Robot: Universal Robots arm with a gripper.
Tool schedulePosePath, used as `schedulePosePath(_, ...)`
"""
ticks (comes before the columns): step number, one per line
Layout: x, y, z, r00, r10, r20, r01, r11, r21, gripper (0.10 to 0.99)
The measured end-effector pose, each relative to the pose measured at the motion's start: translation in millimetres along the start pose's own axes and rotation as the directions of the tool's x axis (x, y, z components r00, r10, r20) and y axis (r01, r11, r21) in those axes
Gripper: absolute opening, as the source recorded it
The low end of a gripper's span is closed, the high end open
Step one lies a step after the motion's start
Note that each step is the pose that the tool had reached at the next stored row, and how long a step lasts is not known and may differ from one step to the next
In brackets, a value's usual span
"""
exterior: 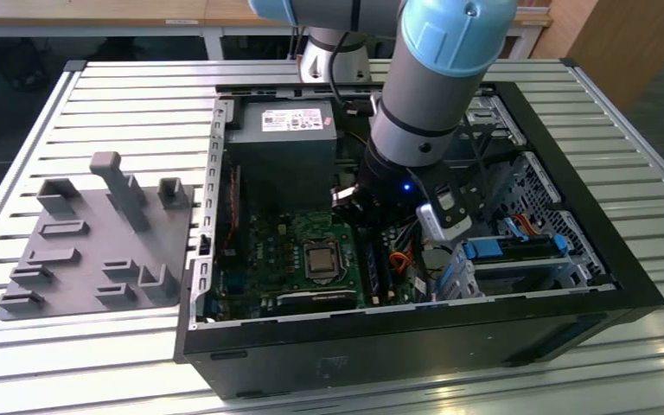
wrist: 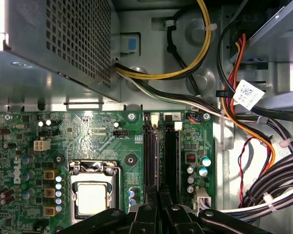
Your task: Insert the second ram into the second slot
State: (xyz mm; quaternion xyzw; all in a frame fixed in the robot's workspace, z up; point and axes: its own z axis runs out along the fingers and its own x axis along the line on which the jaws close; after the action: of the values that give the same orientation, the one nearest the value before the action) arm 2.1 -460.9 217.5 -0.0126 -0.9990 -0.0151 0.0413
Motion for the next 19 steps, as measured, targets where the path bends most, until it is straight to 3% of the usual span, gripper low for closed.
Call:
schedulePosePath(11, 1.4, 0.0, -0.4, 1.0, -0.003, -0.0002, 0.003, 1.0, -0.007, 0.133)
schedulePosePath(19, 3.2, 0.0, 0.3, 1.0, -0.005, -0.0003, 0.005, 1.0, -0.007, 0.133)
